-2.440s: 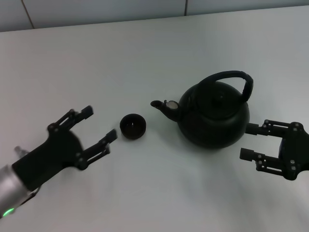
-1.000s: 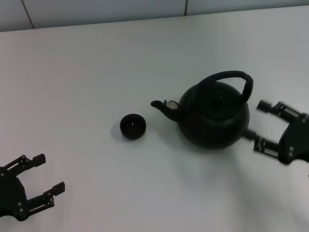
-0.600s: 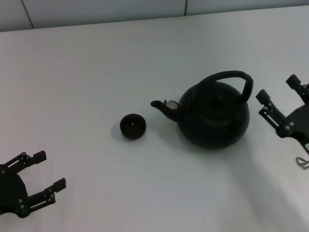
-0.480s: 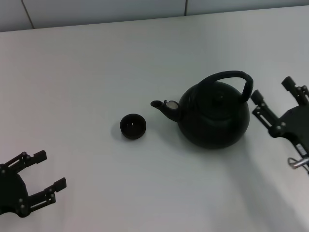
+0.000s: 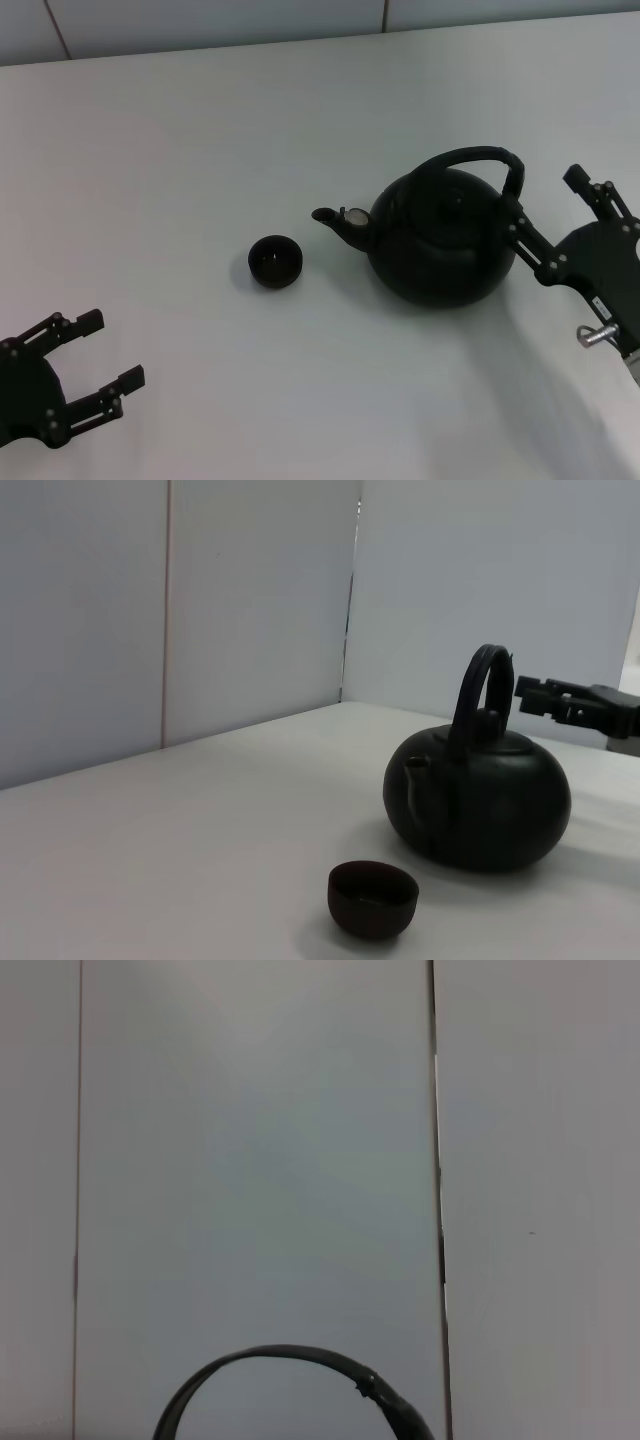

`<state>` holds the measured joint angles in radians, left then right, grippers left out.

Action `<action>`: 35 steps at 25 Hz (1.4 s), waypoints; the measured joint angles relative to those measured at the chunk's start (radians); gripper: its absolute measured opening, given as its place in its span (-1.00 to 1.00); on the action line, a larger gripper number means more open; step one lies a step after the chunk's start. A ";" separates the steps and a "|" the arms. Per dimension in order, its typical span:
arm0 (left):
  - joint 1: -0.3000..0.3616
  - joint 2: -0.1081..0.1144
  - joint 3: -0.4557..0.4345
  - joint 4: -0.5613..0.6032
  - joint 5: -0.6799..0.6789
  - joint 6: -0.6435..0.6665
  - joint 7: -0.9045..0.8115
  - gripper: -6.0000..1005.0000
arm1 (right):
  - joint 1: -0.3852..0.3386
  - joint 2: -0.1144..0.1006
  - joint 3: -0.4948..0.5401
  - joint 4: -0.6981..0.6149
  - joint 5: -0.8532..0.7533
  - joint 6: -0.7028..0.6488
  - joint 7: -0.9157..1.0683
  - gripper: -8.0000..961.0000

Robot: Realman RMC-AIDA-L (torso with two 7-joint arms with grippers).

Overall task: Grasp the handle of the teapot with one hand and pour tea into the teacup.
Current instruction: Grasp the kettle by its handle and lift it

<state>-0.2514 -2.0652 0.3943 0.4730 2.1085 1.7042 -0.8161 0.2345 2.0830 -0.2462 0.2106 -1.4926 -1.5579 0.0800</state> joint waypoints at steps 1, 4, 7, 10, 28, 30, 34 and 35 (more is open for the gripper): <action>-0.001 0.000 0.000 -0.008 -0.002 0.000 0.000 0.63 | 0.005 0.000 0.000 0.000 0.001 0.007 0.000 0.59; -0.001 0.001 0.000 -0.015 -0.003 0.001 0.000 0.63 | 0.023 0.000 0.000 -0.001 0.003 0.035 -0.001 0.58; 0.002 0.000 0.000 -0.016 -0.003 0.004 0.000 0.63 | 0.039 -0.001 0.001 -0.006 0.003 0.057 -0.002 0.58; 0.004 0.000 0.000 -0.016 -0.004 0.006 0.000 0.63 | 0.051 -0.002 0.012 -0.013 0.004 0.072 -0.001 0.57; -0.002 -0.001 0.000 -0.017 -0.013 0.004 -0.010 0.63 | 0.070 -0.003 0.027 -0.025 0.006 0.083 -0.003 0.22; -0.002 -0.001 0.000 -0.017 -0.013 0.004 -0.010 0.63 | 0.073 -0.002 0.027 -0.025 0.004 0.084 -0.003 0.01; -0.002 -0.001 0.000 -0.017 -0.013 0.005 -0.010 0.63 | 0.075 0.000 0.027 -0.024 0.005 0.086 -0.003 -0.17; -0.002 -0.001 0.000 -0.017 -0.013 0.005 -0.010 0.63 | 0.077 0.000 0.027 -0.023 0.005 0.087 -0.003 -0.22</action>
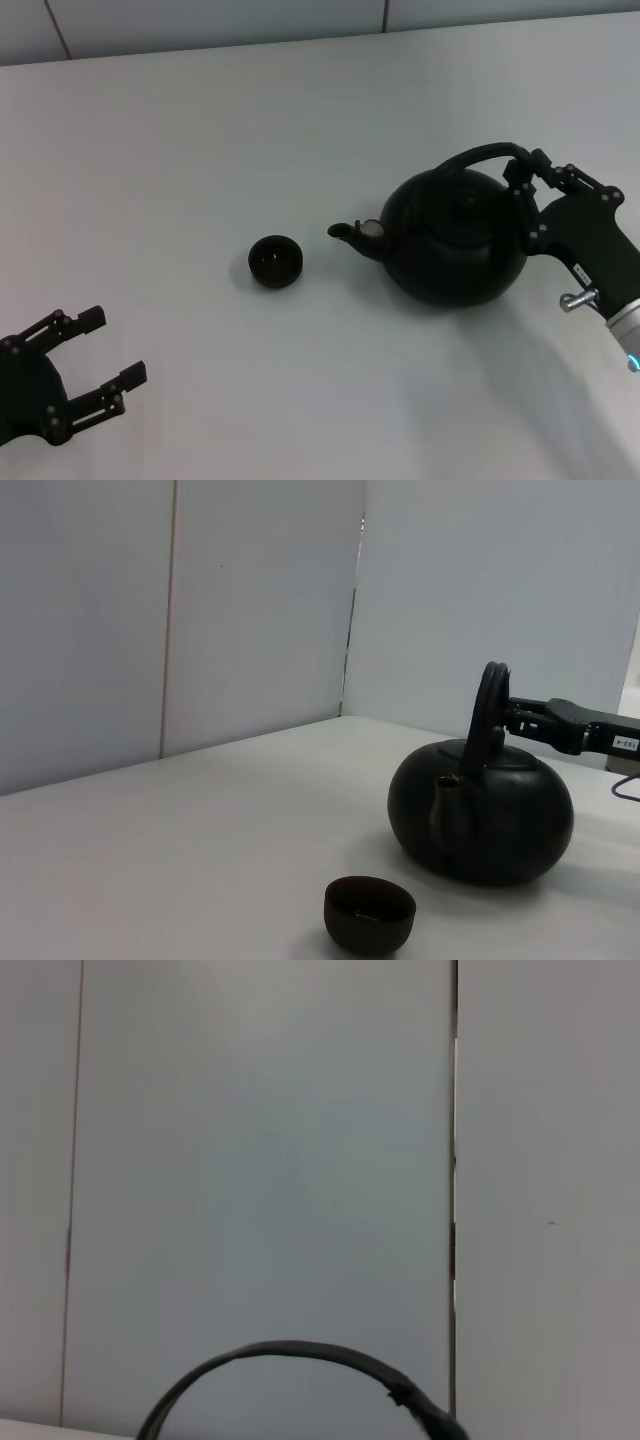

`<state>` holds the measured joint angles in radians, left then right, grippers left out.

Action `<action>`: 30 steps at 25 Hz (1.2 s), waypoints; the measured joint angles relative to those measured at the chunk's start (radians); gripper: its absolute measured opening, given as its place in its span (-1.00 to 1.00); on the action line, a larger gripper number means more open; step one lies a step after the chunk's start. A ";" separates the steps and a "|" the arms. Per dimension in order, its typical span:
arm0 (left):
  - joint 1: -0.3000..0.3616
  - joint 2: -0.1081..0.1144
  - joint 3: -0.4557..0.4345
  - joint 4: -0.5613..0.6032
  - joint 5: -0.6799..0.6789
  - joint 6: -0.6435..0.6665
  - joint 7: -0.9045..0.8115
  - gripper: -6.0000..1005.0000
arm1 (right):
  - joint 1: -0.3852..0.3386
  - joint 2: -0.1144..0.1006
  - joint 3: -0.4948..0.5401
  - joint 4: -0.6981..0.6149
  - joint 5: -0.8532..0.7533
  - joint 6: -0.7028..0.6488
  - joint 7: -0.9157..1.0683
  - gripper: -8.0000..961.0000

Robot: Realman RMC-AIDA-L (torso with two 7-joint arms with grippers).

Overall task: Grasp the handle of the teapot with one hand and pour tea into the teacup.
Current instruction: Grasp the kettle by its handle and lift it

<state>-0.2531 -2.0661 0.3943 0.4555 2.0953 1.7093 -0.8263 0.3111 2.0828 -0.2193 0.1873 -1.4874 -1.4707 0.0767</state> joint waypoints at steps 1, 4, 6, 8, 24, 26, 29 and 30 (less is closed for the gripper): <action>0.000 0.000 0.000 0.000 0.000 0.000 0.000 0.63 | 0.002 0.000 0.000 0.001 0.000 0.002 0.000 -0.26; -0.001 0.000 0.000 0.000 -0.001 0.000 0.000 0.63 | 0.005 0.001 0.004 0.000 0.001 0.006 0.000 -0.40; -0.001 0.000 0.000 0.000 -0.008 0.000 0.000 0.63 | 0.005 0.002 0.010 0.002 0.001 0.007 0.000 -0.50; -0.001 0.000 0.000 0.000 -0.009 0.000 0.000 0.63 | 0.006 0.003 0.019 0.004 0.001 0.007 0.000 -0.62; -0.006 -0.001 0.000 -0.014 -0.017 -0.006 -0.001 0.63 | 0.182 -0.007 0.059 -0.166 -0.028 0.104 0.250 -0.81; -0.009 -0.001 0.000 -0.014 -0.019 -0.006 -0.001 0.63 | 0.223 -0.007 0.027 -0.234 -0.062 0.152 0.354 -0.81; -0.018 -0.001 0.000 -0.020 -0.024 -0.007 0.000 0.63 | 0.243 -0.007 -0.001 -0.260 -0.066 0.170 0.390 -0.81; -0.018 -0.001 0.000 -0.020 -0.024 -0.007 0.000 0.63 | 0.255 -0.007 -0.017 -0.275 -0.067 0.183 0.411 -0.81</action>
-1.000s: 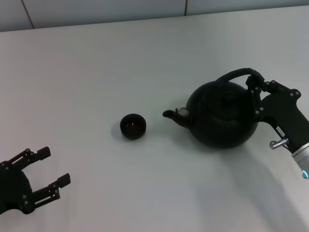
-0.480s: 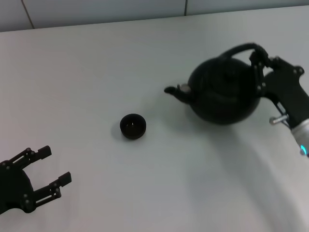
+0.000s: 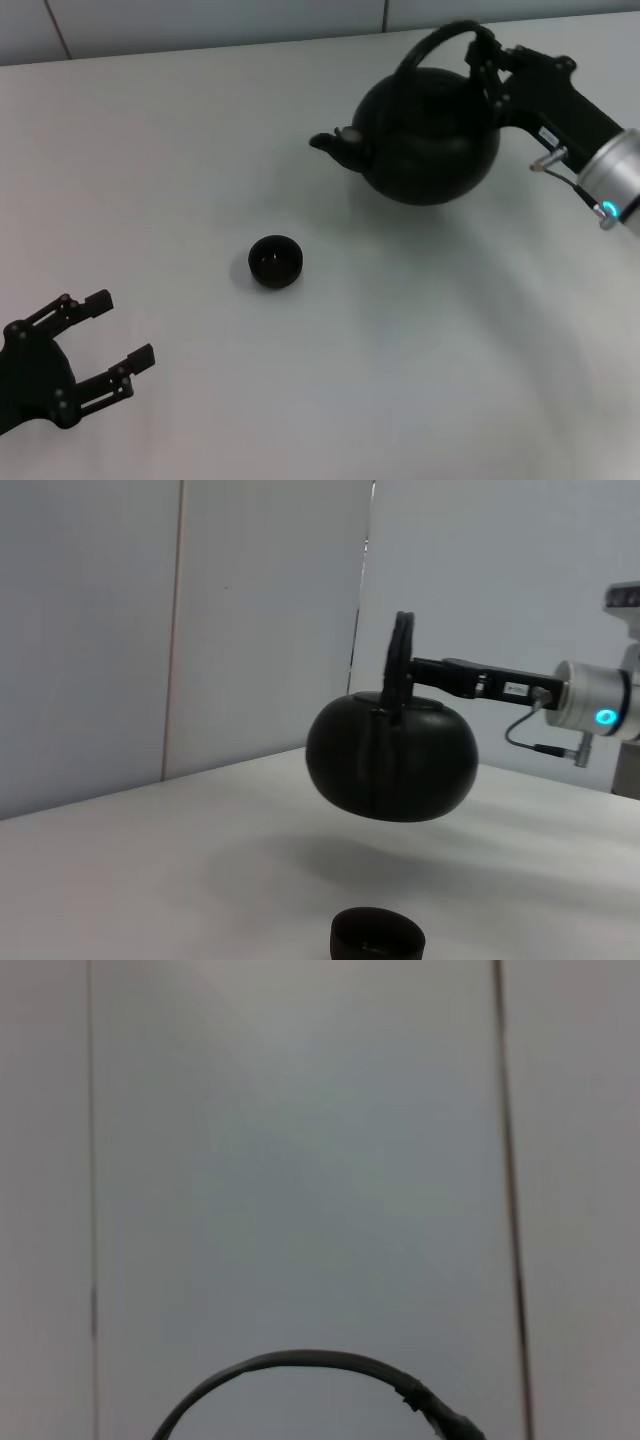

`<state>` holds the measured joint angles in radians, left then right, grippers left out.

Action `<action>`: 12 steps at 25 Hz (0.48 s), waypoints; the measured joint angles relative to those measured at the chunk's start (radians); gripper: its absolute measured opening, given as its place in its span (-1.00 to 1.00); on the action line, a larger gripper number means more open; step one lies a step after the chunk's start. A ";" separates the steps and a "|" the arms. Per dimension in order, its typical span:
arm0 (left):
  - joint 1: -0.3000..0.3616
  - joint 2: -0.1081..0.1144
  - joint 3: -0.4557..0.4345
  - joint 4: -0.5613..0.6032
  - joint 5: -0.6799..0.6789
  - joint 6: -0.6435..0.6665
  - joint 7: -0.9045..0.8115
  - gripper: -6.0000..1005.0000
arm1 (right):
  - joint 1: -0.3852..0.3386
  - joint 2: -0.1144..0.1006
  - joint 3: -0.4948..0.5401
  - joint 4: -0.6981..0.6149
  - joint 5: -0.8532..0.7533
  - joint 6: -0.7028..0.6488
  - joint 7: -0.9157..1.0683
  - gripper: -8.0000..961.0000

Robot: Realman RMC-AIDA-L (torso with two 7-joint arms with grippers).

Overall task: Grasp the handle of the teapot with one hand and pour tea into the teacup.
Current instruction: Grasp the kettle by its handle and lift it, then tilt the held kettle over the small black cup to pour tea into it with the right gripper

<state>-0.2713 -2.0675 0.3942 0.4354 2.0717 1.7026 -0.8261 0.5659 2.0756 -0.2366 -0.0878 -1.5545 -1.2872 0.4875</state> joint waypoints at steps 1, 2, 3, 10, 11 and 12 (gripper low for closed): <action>-0.002 0.000 0.000 -0.003 0.000 0.000 0.001 0.63 | 0.018 0.000 -0.029 -0.030 -0.003 0.026 0.038 -0.81; -0.005 0.000 0.000 -0.007 -0.001 -0.002 0.006 0.63 | 0.018 0.000 -0.029 -0.030 -0.003 0.026 0.038 -0.81; -0.005 0.000 0.000 -0.007 -0.001 -0.002 0.007 0.63 | 0.028 0.000 -0.052 -0.050 -0.005 0.042 0.070 -0.81; -0.007 0.000 0.000 -0.007 -0.004 -0.003 0.009 0.63 | 0.058 -0.002 -0.309 -0.222 -0.009 0.079 0.290 -0.82; -0.007 0.000 0.000 -0.007 -0.004 -0.003 0.009 0.63 | 0.059 -0.002 -0.345 -0.242 -0.009 0.079 0.312 -0.82; -0.007 0.000 0.000 -0.007 -0.005 -0.003 0.010 0.63 | 0.059 -0.002 -0.369 -0.254 -0.009 0.079 0.323 -0.82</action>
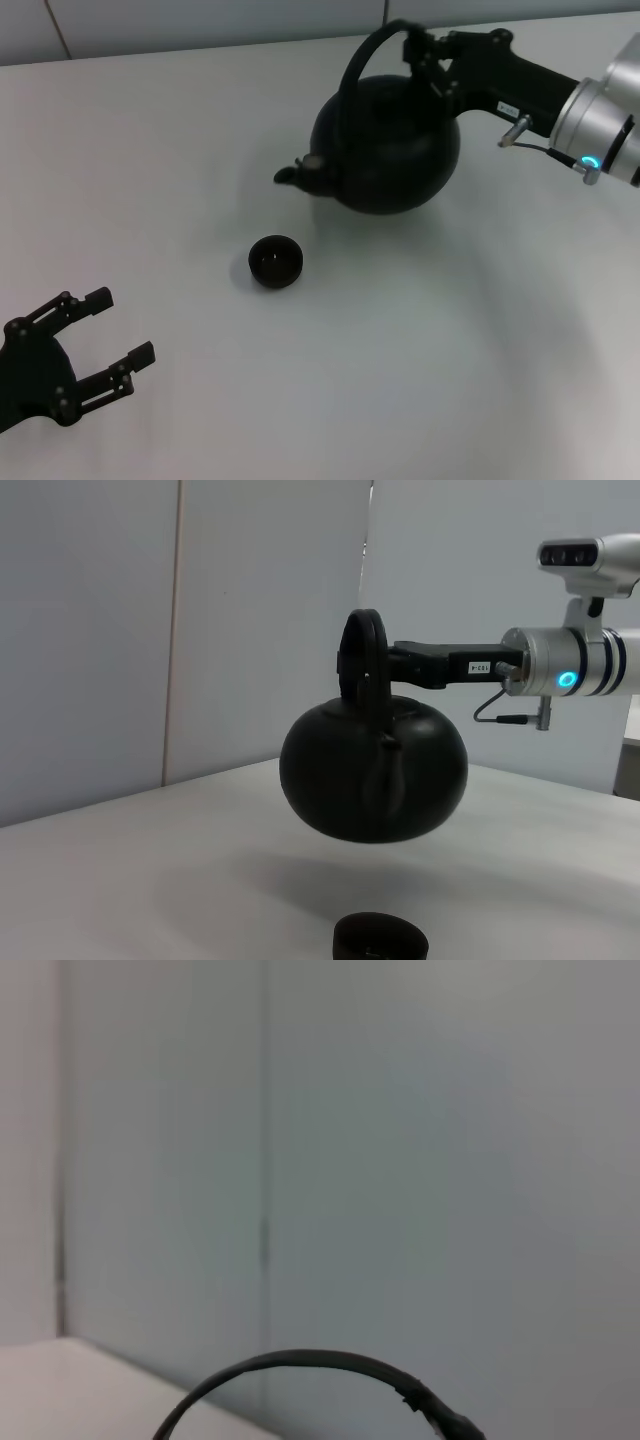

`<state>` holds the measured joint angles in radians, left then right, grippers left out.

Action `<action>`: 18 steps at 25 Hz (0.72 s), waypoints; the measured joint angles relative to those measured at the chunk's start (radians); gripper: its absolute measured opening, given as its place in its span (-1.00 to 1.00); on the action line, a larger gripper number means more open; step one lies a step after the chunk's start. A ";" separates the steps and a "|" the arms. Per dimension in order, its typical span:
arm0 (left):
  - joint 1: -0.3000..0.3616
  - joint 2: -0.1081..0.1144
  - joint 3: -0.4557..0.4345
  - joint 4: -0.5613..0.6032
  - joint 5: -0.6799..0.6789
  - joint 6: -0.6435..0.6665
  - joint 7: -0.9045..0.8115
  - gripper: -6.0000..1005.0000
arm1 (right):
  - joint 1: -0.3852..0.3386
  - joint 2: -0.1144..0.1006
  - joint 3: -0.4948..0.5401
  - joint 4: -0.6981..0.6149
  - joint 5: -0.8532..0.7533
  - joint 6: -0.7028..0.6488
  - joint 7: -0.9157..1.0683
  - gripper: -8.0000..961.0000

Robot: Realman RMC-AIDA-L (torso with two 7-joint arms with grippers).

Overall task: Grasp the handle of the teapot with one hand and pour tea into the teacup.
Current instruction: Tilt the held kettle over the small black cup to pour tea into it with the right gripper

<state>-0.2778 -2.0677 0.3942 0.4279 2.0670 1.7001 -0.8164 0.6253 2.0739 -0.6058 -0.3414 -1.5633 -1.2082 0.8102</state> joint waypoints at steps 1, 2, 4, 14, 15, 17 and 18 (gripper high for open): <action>0.000 0.000 0.000 0.000 0.000 0.000 0.000 0.63 | 0.001 0.000 -0.023 -0.009 0.000 0.001 0.009 -0.82; 0.000 0.000 0.000 0.000 -0.001 0.000 0.000 0.63 | 0.003 0.000 -0.039 -0.013 0.000 0.003 0.012 -0.82; 0.000 0.001 0.000 0.000 -0.004 0.000 0.000 0.63 | 0.012 0.000 -0.072 -0.023 0.000 0.025 0.012 -0.82; 0.000 0.002 0.000 0.000 -0.010 -0.001 0.000 0.63 | 0.019 0.000 -0.085 -0.043 0.000 0.039 0.010 -0.82; 0.000 0.002 0.000 0.000 -0.011 -0.001 0.000 0.63 | 0.018 0.000 -0.086 -0.044 0.000 0.039 0.010 -0.82; 0.000 0.002 0.000 0.000 -0.011 -0.001 0.000 0.63 | 0.018 0.000 -0.086 -0.044 0.000 0.039 0.006 -0.82; 0.000 0.002 0.000 0.000 -0.011 -0.001 0.000 0.63 | 0.018 0.000 -0.087 -0.044 0.000 0.039 0.004 -0.82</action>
<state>-0.2776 -2.0661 0.3942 0.4279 2.0565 1.6995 -0.8160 0.6428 2.0738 -0.6924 -0.3857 -1.5633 -1.1688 0.8142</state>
